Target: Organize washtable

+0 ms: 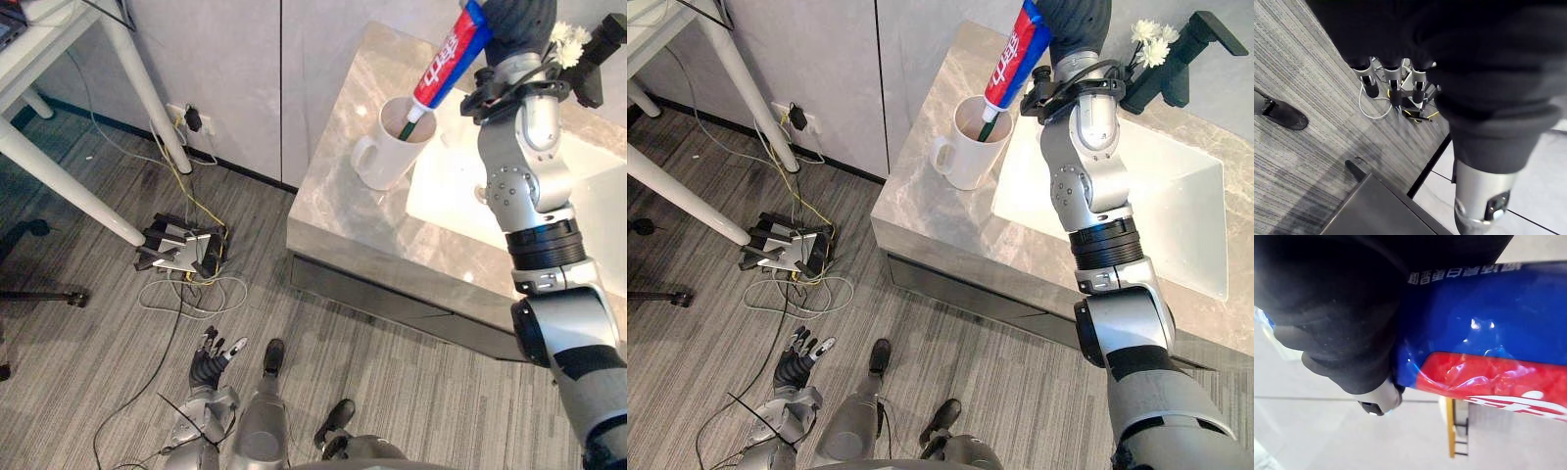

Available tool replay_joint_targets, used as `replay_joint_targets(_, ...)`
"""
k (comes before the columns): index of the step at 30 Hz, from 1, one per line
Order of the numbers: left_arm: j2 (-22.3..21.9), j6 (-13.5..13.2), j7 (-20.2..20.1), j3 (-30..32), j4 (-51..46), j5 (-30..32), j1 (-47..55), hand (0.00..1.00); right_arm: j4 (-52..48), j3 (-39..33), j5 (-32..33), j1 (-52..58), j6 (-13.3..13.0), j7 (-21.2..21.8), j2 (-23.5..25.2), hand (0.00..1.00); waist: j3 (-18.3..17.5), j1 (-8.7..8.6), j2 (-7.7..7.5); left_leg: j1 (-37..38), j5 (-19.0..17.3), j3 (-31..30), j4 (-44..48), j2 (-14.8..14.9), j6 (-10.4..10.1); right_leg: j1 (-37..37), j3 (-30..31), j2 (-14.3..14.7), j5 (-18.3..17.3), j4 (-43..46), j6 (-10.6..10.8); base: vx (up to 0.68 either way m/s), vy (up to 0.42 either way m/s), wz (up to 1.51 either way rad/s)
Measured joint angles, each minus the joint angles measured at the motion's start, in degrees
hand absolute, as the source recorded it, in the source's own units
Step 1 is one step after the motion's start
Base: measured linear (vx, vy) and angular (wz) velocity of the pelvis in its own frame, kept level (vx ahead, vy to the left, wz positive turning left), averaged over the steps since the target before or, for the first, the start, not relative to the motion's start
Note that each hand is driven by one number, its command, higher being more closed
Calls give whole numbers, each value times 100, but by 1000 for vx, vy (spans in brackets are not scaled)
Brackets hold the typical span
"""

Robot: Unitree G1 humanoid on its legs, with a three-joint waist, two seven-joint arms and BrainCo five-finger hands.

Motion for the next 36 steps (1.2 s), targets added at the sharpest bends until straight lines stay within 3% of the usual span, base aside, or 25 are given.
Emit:
replay_joint_targets(17, -206, -5, 1, 131, -326, 2, 30, 0, -441, -10, -84, 488, 3, 20, 113, 100, 304, -39, 32, 14, 1, -113, -2, -169, 4, -12, -165, -199, -69, 200, 81, 1, 19, 4)
replay_joint_targets(32, -212, -5, -2, 129, -437, 5, 30, 0, -650, -71, -281, 791, -24, 117, 172, 100, 329, -119, 21, -9, 10, -129, -29, -189, 17, -17, -198, -208, -73, 205, 83, 5, 4, 1)
replay_joint_targets(33, -211, -5, -2, 131, -437, 5, 30, 0, -650, -71, -301, 800, -24, 117, 174, 0, 330, -137, 20, -9, 10, -127, -29, -188, 17, -17, -196, -208, -73, 206, 82, 0, 0, 0)
replay_joint_targets(36, -212, -5, -2, 135, -438, 5, 30, 0, -649, -69, -351, 905, -4, 119, 173, 0, 330, -156, 18, -5, 11, -118, -7, -186, 18, -18, -183, -208, -73, 207, 82, 0, 0, 0)
